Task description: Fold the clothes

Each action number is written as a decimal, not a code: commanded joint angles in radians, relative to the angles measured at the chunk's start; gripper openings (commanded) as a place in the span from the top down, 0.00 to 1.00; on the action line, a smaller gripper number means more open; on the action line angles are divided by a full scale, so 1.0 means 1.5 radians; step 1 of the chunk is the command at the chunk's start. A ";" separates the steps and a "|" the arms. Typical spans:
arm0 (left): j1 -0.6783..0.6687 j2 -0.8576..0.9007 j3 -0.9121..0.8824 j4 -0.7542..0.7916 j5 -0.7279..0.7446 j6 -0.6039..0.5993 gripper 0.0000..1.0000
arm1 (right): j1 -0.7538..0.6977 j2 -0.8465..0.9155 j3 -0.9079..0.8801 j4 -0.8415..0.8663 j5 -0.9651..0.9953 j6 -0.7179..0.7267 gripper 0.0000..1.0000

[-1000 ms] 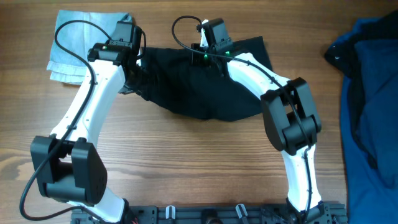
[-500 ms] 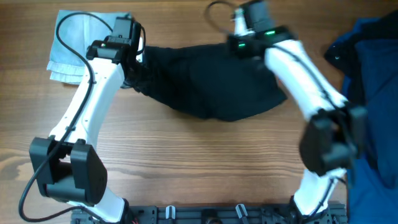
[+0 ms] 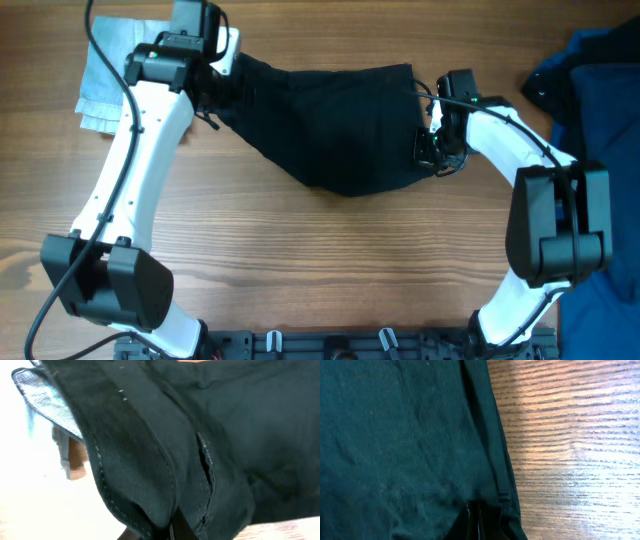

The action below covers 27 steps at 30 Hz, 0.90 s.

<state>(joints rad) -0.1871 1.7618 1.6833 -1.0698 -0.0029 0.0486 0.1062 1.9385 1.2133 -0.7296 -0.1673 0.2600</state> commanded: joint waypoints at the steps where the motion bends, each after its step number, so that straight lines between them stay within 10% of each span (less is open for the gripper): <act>1: -0.057 -0.019 0.021 0.017 -0.004 0.054 0.96 | 0.006 0.026 -0.081 0.021 -0.029 0.004 0.96; 12: -0.294 -0.010 0.021 0.049 -0.041 0.085 0.96 | 0.006 0.026 -0.094 0.025 -0.030 0.004 0.96; 27: -0.305 0.135 0.021 0.183 0.167 0.043 0.96 | 0.006 0.026 -0.094 0.038 -0.089 -0.020 0.96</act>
<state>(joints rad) -0.6422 1.9289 1.6882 -0.8043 0.1745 0.1291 0.0959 1.9053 1.1328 -0.6529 -0.2882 0.2550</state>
